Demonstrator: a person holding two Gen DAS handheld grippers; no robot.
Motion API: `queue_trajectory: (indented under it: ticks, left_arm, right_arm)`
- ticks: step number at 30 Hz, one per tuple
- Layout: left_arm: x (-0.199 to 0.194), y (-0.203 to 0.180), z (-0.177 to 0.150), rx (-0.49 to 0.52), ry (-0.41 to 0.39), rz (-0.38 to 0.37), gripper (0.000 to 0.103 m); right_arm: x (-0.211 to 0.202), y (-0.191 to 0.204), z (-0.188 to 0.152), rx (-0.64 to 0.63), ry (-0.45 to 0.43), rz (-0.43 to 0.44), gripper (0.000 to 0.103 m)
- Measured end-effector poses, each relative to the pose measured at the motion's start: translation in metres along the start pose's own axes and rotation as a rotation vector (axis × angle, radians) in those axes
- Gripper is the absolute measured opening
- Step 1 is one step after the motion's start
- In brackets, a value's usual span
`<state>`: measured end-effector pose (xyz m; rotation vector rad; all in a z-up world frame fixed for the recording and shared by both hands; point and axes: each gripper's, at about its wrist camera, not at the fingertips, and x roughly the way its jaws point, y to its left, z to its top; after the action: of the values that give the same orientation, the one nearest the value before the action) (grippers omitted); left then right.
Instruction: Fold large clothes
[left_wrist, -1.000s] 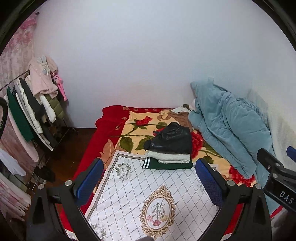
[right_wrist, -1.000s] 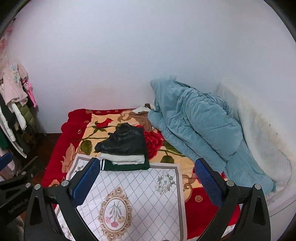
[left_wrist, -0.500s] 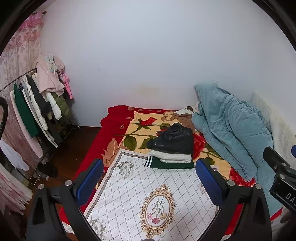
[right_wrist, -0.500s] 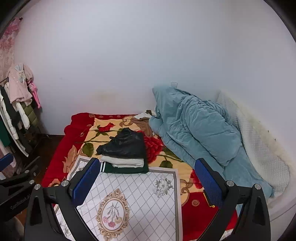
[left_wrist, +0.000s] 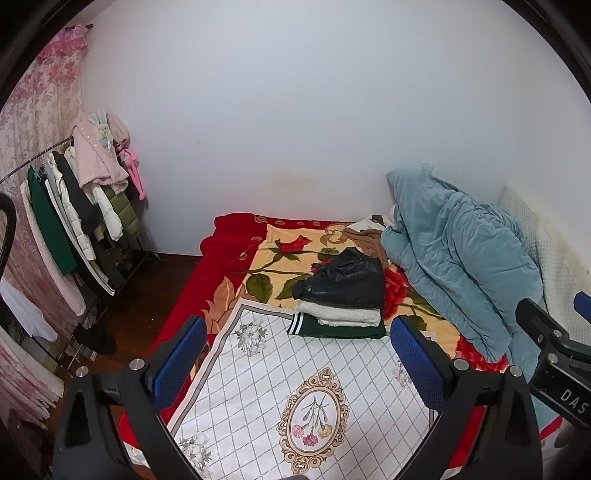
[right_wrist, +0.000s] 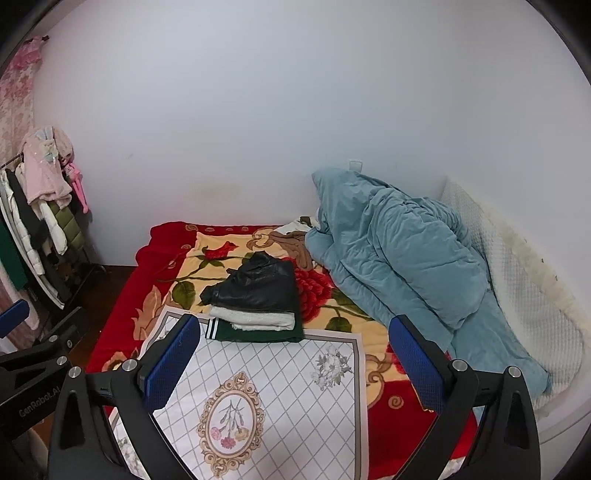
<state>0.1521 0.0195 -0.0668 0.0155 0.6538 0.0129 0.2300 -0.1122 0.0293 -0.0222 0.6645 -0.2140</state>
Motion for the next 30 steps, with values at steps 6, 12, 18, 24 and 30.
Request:
queue_trajectory:
  ticks: [6,12,18,24,30]
  left_arm:
    - [-0.002,0.0,0.004,0.001,-0.005,-0.003,0.102]
    - [-0.006,0.001,0.005,-0.001,-0.006,-0.003,0.102]
    - [-0.009,0.003,0.007,-0.006,-0.013,0.0,0.102]
    - [-0.011,0.005,0.008,-0.006,-0.017,0.005,0.102]
    - [-0.011,0.004,0.008,-0.008,-0.017,0.005,0.102]
  right_arm:
    - [0.001,0.002,0.001,-0.002,0.0,0.003,0.103]
    - [-0.001,0.002,-0.003,-0.001,0.003,0.005,0.103]
    - [-0.002,0.002,-0.004,-0.002,0.005,0.007,0.103]
    - [-0.001,0.003,-0.003,-0.003,0.005,0.008,0.103]
    - [0.001,0.003,-0.002,-0.004,0.005,0.009,0.103]
